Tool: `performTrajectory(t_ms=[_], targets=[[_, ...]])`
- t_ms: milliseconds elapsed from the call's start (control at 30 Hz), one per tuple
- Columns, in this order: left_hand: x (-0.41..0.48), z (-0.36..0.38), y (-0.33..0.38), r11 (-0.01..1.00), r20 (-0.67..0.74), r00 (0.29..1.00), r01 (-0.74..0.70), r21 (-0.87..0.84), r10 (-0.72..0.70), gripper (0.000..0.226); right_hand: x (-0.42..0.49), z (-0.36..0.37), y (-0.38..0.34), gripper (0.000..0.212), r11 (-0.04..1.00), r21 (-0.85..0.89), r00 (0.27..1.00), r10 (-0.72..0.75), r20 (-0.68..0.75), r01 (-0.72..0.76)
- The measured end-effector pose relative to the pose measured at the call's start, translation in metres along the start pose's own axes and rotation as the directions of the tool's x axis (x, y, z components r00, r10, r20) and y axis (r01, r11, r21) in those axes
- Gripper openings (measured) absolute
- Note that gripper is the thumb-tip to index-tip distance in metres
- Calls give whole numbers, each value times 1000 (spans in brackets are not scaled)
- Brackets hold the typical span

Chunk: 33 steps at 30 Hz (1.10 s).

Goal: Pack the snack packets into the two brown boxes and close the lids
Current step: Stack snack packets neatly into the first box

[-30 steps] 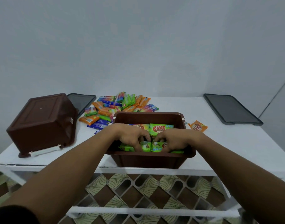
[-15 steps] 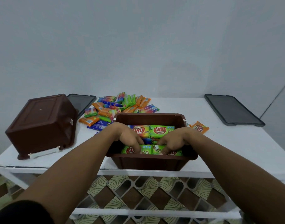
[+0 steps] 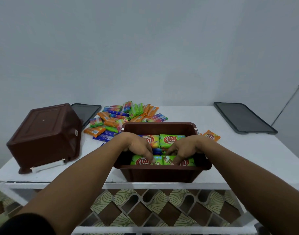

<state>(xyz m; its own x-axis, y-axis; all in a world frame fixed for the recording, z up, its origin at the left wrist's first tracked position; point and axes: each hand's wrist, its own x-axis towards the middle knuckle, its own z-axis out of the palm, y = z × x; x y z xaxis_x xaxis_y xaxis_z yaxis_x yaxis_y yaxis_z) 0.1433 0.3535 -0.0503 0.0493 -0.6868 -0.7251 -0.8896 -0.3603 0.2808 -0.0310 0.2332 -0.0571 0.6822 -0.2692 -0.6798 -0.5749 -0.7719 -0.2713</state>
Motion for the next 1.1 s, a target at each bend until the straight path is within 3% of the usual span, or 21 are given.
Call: performTrajectory(t_ms=[133, 367, 467, 567, 667, 767, 833, 933, 1100], targets=[[1, 0, 0, 999, -13, 1000, -18, -40, 18, 62, 1, 0, -1, 64, 992, 125, 999, 15, -37, -10], [4, -22, -6, 992, 119, 991, -39, -117, 53, 58, -3, -17, -2, 65, 998, 50, 998, -35, 49, 32], [0, -44, -5, 970, 129, 988, -59, -234, 91, 49, -8, -36, 2, 52, 987, 134, 994, -100, 51, 92], [-6, -74, 1, 946, 1, 984, -171, -275, 178, 34, -11, -60, 16, 39, 939, 279, 979, -202, -23, 200], [-6, -100, 4, 898, -213, 948, -297, -326, 236, 14, -12, -87, 33, 25, 890, 325, 937, -244, -252, 319], [5, -120, 7, 869, -475, 859, -373, -326, 190, 10, -8, -111, 49, 9, 883, 278, 828, -187, -528, 377], [16, -130, 9, 866, -592, 792, -393, -310, 147, 10, -1, -124, 61, 4, 896, 241, 776, -159, -611, 374], [38, -142, 13, 868, -655, 747, -394, -301, 112, 9, 14, -138, 82, 2, 923, 218, 782, -125, -611, 318], [86, -154, 21, 893, -630, 775, -313, -325, 42, 10, 47, -138, 111, 12, 979, 95, 864, -111, -491, 180]])
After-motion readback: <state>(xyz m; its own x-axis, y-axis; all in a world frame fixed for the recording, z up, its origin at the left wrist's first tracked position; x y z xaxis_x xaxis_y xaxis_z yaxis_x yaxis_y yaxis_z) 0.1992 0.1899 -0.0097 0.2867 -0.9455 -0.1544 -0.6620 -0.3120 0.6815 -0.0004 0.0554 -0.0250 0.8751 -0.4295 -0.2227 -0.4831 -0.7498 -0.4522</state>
